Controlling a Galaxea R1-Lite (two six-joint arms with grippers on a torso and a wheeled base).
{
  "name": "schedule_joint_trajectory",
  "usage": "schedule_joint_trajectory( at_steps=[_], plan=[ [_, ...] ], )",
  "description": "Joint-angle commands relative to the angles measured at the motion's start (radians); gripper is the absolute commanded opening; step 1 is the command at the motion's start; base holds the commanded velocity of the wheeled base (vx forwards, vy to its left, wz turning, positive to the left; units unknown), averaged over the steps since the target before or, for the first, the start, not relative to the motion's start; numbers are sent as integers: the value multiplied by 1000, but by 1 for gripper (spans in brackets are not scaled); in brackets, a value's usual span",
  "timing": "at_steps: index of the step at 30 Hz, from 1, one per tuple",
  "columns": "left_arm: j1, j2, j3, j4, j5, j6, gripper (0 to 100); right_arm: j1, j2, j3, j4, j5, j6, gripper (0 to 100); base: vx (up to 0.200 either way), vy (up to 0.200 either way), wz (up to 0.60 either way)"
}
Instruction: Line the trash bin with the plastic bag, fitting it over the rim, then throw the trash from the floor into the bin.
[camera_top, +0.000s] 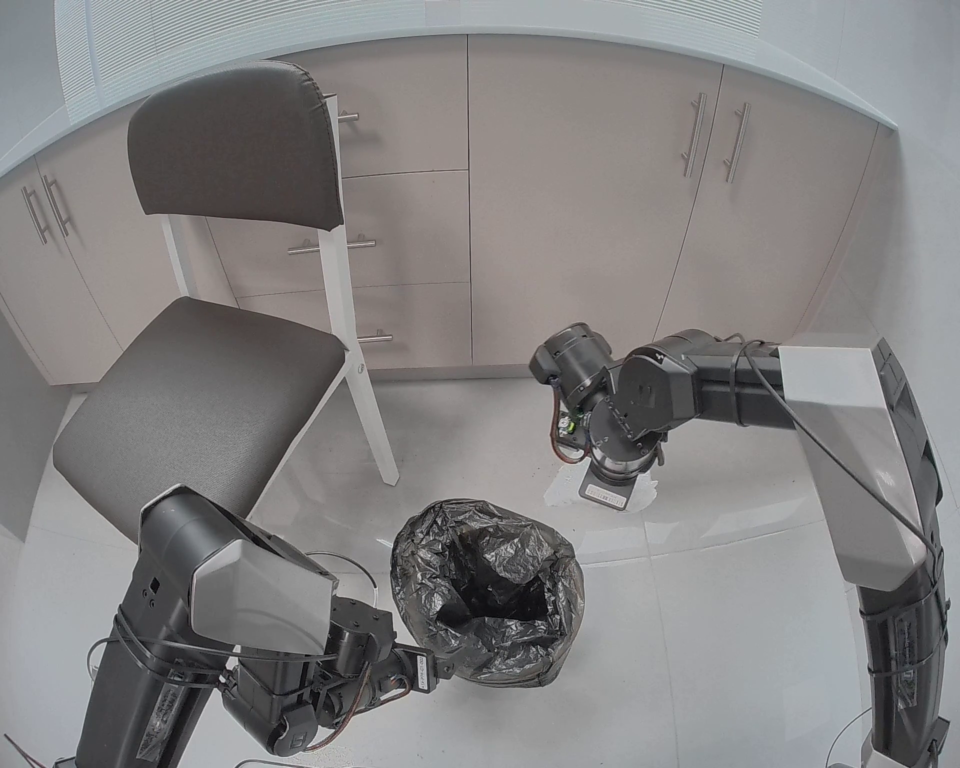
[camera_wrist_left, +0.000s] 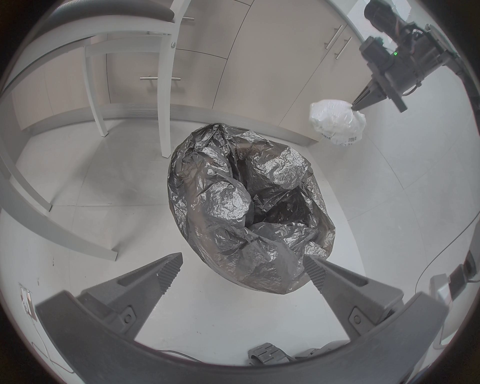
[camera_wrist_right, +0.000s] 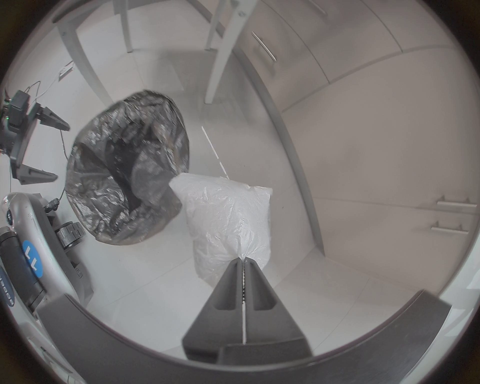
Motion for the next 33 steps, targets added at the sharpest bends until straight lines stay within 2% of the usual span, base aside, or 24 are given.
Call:
schedule_joint_trajectory(
  at_steps=[1, 9, 14, 22, 33],
  plan=[
    [0, -1, 0, 0, 1, 0, 100, 68, -29, 0, -1, -16, -1, 0, 0, 0, 0],
    [0, -1, -1, 0, 1, 0, 100, 209, -17, 0, -3, -52, -2, 0, 0, 0, 0],
    [0, -1, -1, 0, 1, 0, 100, 266, 0, 0, -3, -54, -1, 0, 0, 0, 0],
    [0, -1, -1, 0, 1, 0, 100, 327, 40, 0, -7, -54, 4, 0, 0, 0, 0],
    [0, 1, -1, 0, 1, 0, 100, 339, 57, 0, -9, -54, 8, 0, 0, 0, 0]
  ],
)
